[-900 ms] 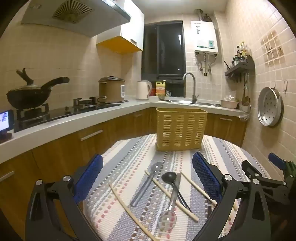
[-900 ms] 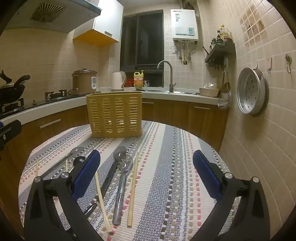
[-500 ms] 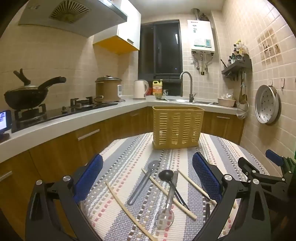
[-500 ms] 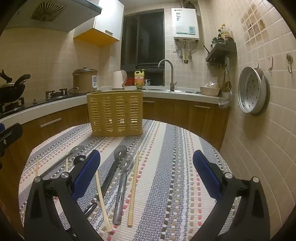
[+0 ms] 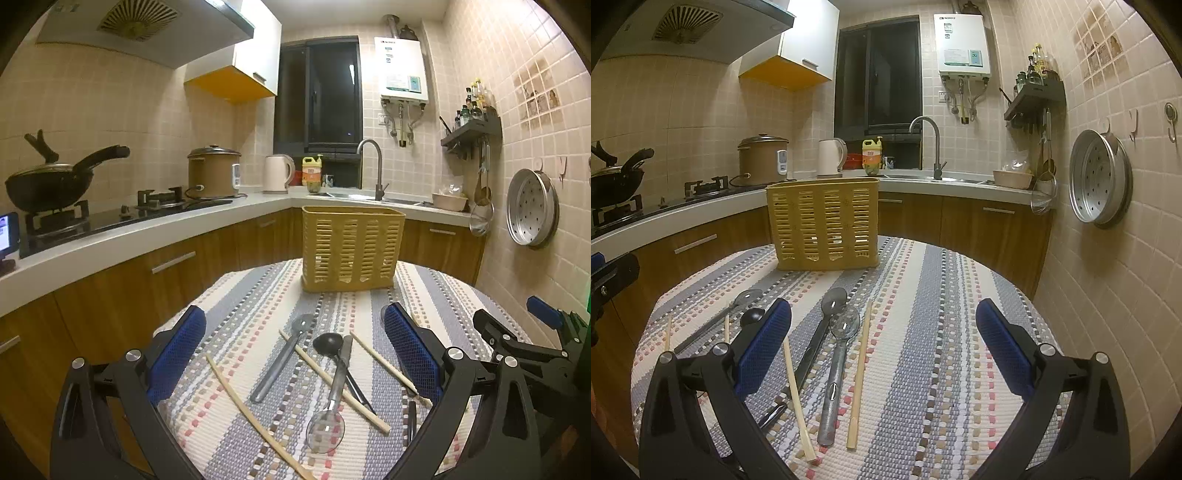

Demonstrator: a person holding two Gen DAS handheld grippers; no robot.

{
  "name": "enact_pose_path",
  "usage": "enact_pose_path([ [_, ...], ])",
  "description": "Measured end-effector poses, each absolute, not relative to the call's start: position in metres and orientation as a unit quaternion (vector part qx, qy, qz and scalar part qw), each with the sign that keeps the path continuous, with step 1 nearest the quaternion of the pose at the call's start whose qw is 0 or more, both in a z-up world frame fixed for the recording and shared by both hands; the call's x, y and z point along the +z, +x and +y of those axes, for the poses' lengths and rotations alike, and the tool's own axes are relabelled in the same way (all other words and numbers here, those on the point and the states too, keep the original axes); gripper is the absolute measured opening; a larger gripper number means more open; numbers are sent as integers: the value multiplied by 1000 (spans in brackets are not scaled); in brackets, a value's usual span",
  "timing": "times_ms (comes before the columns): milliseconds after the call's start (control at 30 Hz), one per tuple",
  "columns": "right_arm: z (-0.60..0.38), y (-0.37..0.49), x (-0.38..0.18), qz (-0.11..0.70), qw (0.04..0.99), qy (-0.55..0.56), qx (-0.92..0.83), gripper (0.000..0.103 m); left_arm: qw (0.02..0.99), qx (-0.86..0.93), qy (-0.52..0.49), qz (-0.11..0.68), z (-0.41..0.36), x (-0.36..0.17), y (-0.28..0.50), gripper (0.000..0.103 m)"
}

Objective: Organize utensils

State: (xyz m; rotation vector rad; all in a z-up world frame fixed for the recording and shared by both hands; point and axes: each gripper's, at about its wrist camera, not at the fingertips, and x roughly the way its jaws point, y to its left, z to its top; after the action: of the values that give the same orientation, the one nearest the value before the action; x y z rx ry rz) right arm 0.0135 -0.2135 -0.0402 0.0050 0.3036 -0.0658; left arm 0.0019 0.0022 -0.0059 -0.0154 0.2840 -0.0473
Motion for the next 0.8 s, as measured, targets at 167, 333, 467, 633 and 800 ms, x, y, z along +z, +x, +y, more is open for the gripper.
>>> enact_pose_path([
  [167,-210,14,-40,152,988,-7,-32,95,990,-23,-6,142,-1,-8,2,94],
  [333,-211,14,-40,153,988,-4,-29,95,989,-20,-3,143,-3,-9,1,94],
  [467,-214,14,-39,154,988,1,-27,95,989,-23,-5,145,-2,-11,1,94],
  [633,-215,14,-39,154,988,1,-27,95,989,-24,-4,144,-3,-13,2,94],
  [800,-214,14,-39,154,988,-1,-28,95,989,-24,-4,145,-4,-12,3,94],
])
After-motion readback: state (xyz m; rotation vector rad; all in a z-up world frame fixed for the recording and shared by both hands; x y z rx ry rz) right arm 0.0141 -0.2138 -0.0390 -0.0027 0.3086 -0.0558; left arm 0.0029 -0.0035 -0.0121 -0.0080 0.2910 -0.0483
